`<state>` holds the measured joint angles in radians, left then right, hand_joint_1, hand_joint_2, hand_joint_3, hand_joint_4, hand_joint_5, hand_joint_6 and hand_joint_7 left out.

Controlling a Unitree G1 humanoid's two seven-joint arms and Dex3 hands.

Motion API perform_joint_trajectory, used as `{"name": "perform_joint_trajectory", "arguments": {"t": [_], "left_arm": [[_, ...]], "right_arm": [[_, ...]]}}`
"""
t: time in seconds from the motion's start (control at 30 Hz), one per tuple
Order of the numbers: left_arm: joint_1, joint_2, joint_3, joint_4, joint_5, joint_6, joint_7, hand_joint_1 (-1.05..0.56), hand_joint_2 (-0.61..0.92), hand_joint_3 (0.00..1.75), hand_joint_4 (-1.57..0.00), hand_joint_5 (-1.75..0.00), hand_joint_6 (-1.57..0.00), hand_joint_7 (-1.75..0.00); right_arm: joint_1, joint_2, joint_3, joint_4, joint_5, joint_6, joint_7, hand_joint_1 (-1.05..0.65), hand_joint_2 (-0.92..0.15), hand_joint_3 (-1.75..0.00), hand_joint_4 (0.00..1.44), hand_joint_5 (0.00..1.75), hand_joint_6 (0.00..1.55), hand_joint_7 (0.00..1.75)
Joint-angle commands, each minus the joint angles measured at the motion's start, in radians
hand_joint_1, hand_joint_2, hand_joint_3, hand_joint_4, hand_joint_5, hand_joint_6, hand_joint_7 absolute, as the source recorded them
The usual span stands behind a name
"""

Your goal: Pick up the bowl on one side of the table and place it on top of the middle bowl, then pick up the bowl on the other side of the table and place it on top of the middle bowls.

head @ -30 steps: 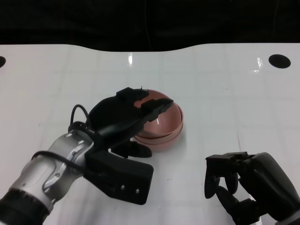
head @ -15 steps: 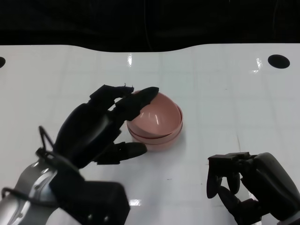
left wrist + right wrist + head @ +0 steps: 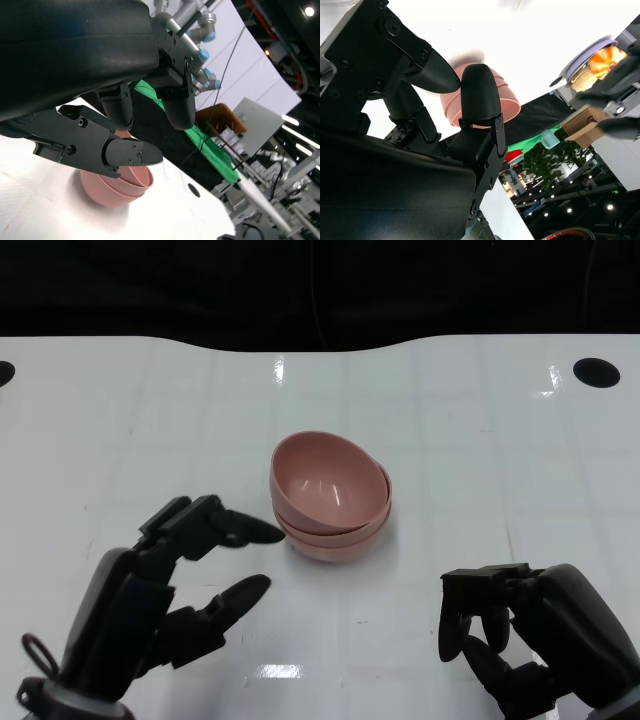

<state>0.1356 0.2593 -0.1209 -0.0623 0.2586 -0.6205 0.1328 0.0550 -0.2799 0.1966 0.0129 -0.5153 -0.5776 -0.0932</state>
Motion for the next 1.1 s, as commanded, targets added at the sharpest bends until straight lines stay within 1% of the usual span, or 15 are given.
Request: {"name": "perform_joint_trajectory", "arguments": {"t": [0.03,0.07,0.1,0.13,0.2,0.27,0.37,0.4,0.5,0.6,0.7,0.73,0.93,1.07,1.1], "left_arm": [[0.042,0.010,0.034,-0.047,-0.050,0.007,-0.042,-0.07,0.62,0.88,-0.56,-1.40,-0.63,-1.09],[0.058,0.005,0.039,-0.061,-0.076,0.024,-0.055,-0.07,0.60,0.93,-0.59,-1.39,-0.66,-1.07],[0.070,-0.002,0.042,-0.072,-0.098,0.038,-0.067,-0.05,0.55,1.03,-0.64,-1.37,-0.72,-1.04],[0.087,-0.011,0.041,-0.087,-0.124,0.056,-0.079,-0.04,0.52,1.07,-0.66,-1.36,-0.74,-1.03],[0.119,-0.030,0.040,-0.119,-0.168,0.093,-0.101,-0.02,0.46,1.22,-0.70,-1.34,-0.79,-1.03],[0.149,-0.051,0.041,-0.155,-0.191,0.139,-0.111,-0.03,0.43,1.27,-0.73,-1.34,-0.82,-1.03],[0.192,-0.084,0.040,-0.213,-0.217,0.218,-0.119,-0.04,0.43,1.28,-0.79,-1.37,-0.84,-1.04],[0.209,-0.097,0.038,-0.240,-0.240,0.260,-0.125,-0.05,0.46,1.28,-0.82,-1.45,-0.84,-1.10],[0.238,-0.118,0.040,-0.301,-0.273,0.354,-0.138,-0.08,0.49,1.25,-0.84,-1.57,-0.83,-1.22],[0.252,-0.130,0.044,-0.324,-0.275,0.394,-0.144,-0.07,0.48,1.28,-0.87,-1.66,-0.83,-1.34],[0.256,-0.151,0.044,-0.308,-0.278,0.401,-0.147,-0.07,0.45,1.34,-0.90,-1.73,-0.82,-1.48],[0.256,-0.155,0.043,-0.300,-0.276,0.402,-0.149,-0.07,0.44,1.35,-0.90,-1.74,-0.82,-1.50],[0.246,-0.152,0.048,-0.245,-0.258,0.390,-0.167,-0.09,0.38,1.43,-0.89,-1.75,-0.82,-1.55],[0.233,-0.152,0.058,-0.215,-0.254,0.379,-0.175,-0.08,0.38,1.44,-0.88,-1.75,-0.81,-1.54],[0.229,-0.151,0.057,-0.214,-0.253,0.383,-0.179,-0.08,0.38,1.44,-0.88,-1.75,-0.81,-1.54]], "right_arm": [[-0.002,-0.006,-0.007,0.003,0.010,-0.002,0.000,-0.10,-0.13,-1.62,0.95,1.75,0.84,1.48],[-0.005,-0.006,-0.006,0.008,0.011,-0.004,-0.001,-0.10,-0.13,-1.62,0.95,1.75,0.84,1.48],[-0.006,-0.006,-0.006,0.011,0.011,-0.004,-0.001,-0.10,-0.13,-1.62,0.95,1.75,0.85,1.48],[-0.009,-0.006,-0.006,0.014,0.014,-0.006,0.000,-0.10,-0.13,-1.62,0.95,1.75,0.85,1.48],[-0.011,-0.007,-0.006,0.018,0.016,-0.008,0.000,-0.10,-0.13,-1.62,0.95,1.75,0.85,1.47],[-0.013,-0.009,-0.007,0.022,0.014,-0.009,-0.002,-0.10,-0.13,-1.63,0.95,1.75,0.85,1.47],[-0.014,-0.013,-0.010,0.024,0.013,-0.010,-0.002,-0.10,-0.13,-1.63,0.95,1.75,0.85,1.46],[-0.014,-0.014,-0.011,0.024,0.015,-0.010,0.000,-0.10,-0.13,-1.63,0.95,1.75,0.85,1.46],[-0.015,-0.017,-0.013,0.026,0.016,-0.011,0.001,-0.10,-0.13,-1.63,0.95,1.75,0.85,1.46],[-0.010,-0.018,-0.014,0.024,0.019,-0.009,0.004,-0.10,-0.13,-1.64,0.95,1.75,0.86,1.47],[-0.003,-0.023,-0.016,0.025,0.027,-0.010,0.008,-0.10,-0.13,-1.64,0.95,1.75,0.85,1.47],[-0.002,-0.024,-0.017,0.026,0.030,-0.012,0.009,-0.10,-0.13,-1.64,0.95,1.75,0.85,1.47],[0.007,-0.028,-0.017,0.023,0.038,-0.008,0.016,-0.10,-0.13,-1.63,0.94,1.75,0.85,1.45],[0.012,-0.026,-0.018,0.013,0.049,0.008,0.032,-0.10,-0.14,-1.62,0.94,1.75,0.85,1.42],[0.016,-0.024,-0.021,0.009,0.073,0.021,0.048,-0.10,-0.14,-1.62,0.94,1.75,0.85,1.41]]}}
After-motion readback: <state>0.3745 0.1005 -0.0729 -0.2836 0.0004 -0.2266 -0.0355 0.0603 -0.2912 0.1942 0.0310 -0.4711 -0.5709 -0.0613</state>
